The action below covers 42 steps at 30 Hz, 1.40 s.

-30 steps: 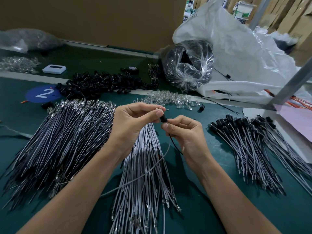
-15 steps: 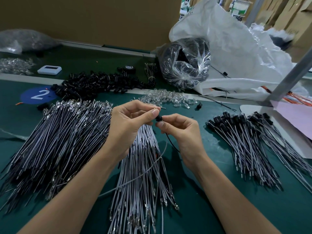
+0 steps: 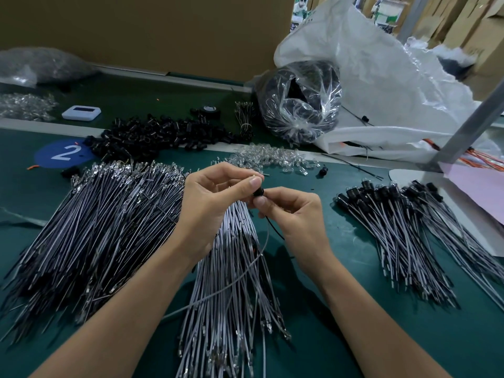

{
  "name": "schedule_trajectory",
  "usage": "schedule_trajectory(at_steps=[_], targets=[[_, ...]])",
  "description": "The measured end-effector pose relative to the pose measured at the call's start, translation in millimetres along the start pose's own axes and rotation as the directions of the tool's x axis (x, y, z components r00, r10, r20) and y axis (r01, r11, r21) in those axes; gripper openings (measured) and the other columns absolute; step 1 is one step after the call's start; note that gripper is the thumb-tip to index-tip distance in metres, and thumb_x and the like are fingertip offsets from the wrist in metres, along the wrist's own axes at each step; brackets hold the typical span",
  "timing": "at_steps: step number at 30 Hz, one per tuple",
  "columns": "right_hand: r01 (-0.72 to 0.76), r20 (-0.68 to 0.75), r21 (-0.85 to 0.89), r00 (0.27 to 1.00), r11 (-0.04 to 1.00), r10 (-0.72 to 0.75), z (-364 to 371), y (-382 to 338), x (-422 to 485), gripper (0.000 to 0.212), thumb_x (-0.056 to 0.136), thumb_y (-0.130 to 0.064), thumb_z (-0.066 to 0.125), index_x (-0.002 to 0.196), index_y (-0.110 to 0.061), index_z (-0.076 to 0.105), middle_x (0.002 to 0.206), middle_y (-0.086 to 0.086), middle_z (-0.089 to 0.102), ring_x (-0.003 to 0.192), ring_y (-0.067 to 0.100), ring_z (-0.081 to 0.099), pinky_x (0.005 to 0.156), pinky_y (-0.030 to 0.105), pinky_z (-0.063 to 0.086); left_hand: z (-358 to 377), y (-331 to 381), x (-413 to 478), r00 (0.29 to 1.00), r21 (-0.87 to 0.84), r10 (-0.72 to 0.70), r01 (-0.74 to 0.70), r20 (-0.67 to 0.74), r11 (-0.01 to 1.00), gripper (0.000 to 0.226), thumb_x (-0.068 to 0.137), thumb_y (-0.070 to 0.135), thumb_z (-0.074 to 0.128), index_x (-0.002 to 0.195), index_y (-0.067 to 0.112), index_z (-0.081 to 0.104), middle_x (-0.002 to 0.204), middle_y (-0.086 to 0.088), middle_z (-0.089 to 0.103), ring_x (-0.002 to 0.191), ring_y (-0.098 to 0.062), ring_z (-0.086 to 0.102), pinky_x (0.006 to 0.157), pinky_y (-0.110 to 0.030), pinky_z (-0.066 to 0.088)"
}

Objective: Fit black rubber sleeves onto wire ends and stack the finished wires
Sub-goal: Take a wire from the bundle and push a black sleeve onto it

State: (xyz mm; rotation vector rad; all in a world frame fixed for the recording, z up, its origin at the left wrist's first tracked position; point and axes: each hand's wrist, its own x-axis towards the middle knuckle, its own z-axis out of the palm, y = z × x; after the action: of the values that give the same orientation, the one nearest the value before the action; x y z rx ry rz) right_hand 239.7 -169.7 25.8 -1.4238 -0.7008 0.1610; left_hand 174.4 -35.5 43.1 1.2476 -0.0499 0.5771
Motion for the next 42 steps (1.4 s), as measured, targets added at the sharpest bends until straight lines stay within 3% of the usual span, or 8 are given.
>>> schedule_trajectory(at_steps=[6, 13, 21, 25, 28, 32, 36, 42], targets=[[0.062, -0.040, -0.017, 0.997, 0.998, -0.063, -1, 2, 2, 0.011, 0.086, 0.005, 0.067, 0.088, -0.002, 0.075, 0.076, 0.001, 0.074, 0.070, 0.007, 0.068, 0.066, 0.016, 0.052, 5, -4, 0, 0.989, 0.122, -0.121, 0.111, 0.081, 0.986, 0.040, 0.069, 0.020, 0.078, 0.108, 0.019, 0.074, 0.093, -0.006, 0.077, 0.088, -0.017, 0.073, 0.076, -0.021, 0.055], [0.073, -0.055, -0.025, 0.996, 0.997, -0.075, 1, 5, 2, 0.012, 0.085, 0.009, 0.066, 0.086, 0.000, 0.073, 0.073, -0.002, 0.071, 0.069, 0.004, 0.068, 0.067, 0.015, 0.052, 8, -6, -1, 0.996, 0.113, -0.064, 0.057, 0.055, 0.992, 0.025, 0.075, 0.014, 0.073, 0.099, 0.006, 0.075, 0.092, -0.007, 0.077, 0.088, -0.018, 0.074, 0.076, -0.020, 0.055], [0.110, -0.027, -0.043, 0.993, 0.993, -0.111, 3, 3, 0, 0.006, 0.085, 0.003, 0.068, 0.081, 0.007, 0.069, 0.079, -0.004, 0.068, 0.068, 0.003, 0.061, 0.066, 0.015, 0.049, 11, -2, -2, 0.996, 0.150, 0.047, -0.058, 0.073, 0.987, 0.028, 0.074, 0.011, 0.072, 0.101, 0.008, 0.073, 0.094, -0.009, 0.076, 0.086, -0.023, 0.072, 0.077, -0.024, 0.057], [0.141, -0.043, -0.098, 0.988, 0.985, -0.146, 5, 5, -2, 0.005, 0.081, -0.010, 0.073, 0.078, -0.005, 0.071, 0.077, 0.002, 0.070, 0.075, 0.022, 0.060, 0.072, 0.043, 0.051, 9, 1, -3, 0.991, 0.196, 0.100, -0.115, 0.084, 0.974, 0.021, 0.075, 0.014, 0.072, 0.095, 0.013, 0.074, 0.092, -0.004, 0.077, 0.086, -0.016, 0.074, 0.079, -0.022, 0.055], [0.151, -0.071, -0.119, 0.985, 0.981, -0.160, 8, 8, -3, 0.005, 0.079, -0.013, 0.073, 0.080, -0.008, 0.074, 0.082, 0.012, 0.072, 0.092, 0.037, 0.063, 0.084, 0.051, 0.049, 6, 1, -2, 0.988, 0.237, 0.123, -0.143, 0.098, 0.961, 0.018, 0.077, 0.017, 0.072, 0.094, 0.014, 0.075, 0.093, 0.000, 0.077, 0.089, -0.014, 0.073, 0.082, -0.021, 0.054], [0.131, -0.069, -0.160, 0.987, 0.978, -0.144, 10, 10, -4, 0.007, 0.078, -0.013, 0.074, 0.079, -0.005, 0.075, 0.096, -0.008, 0.075, 0.093, 0.013, 0.068, 0.087, 0.052, 0.048, 6, -2, -3, 0.993, 0.220, 0.088, -0.103, 0.075, 0.970, 0.017, 0.076, 0.020, 0.072, 0.091, 0.014, 0.076, 0.091, -0.001, 0.077, 0.091, -0.017, 0.073, 0.083, -0.023, 0.054], [0.145, -0.062, -0.182, 0.985, 0.972, -0.159, 10, 10, -5, 0.008, 0.079, -0.015, 0.075, 0.078, -0.007, 0.074, 0.081, -0.001, 0.074, 0.077, 0.037, 0.063, 0.074, 0.060, 0.048, 6, -2, -1, 0.997, 0.198, 0.060, -0.069, 0.052, 0.978, 0.018, 0.074, 0.019, 0.073, 0.090, 0.011, 0.076, 0.088, -0.005, 0.077, 0.087, -0.022, 0.074, 0.080, -0.024, 0.056], [0.029, -0.004, -0.235, 1.000, 0.972, -0.030, 8, 8, 1, 0.009, 0.088, -0.023, 0.071, 0.081, -0.021, 0.075, 0.072, 0.001, 0.074, 0.068, 0.032, 0.068, 0.070, 0.049, 0.056, 3, -7, 4, 0.984, 0.066, -0.073, 0.084, -0.162, 0.994, 0.024, 0.071, 0.019, 0.072, 0.093, 0.010, 0.074, 0.079, -0.006, 0.077, 0.073, -0.015, 0.074, 0.066, -0.019, 0.056]])
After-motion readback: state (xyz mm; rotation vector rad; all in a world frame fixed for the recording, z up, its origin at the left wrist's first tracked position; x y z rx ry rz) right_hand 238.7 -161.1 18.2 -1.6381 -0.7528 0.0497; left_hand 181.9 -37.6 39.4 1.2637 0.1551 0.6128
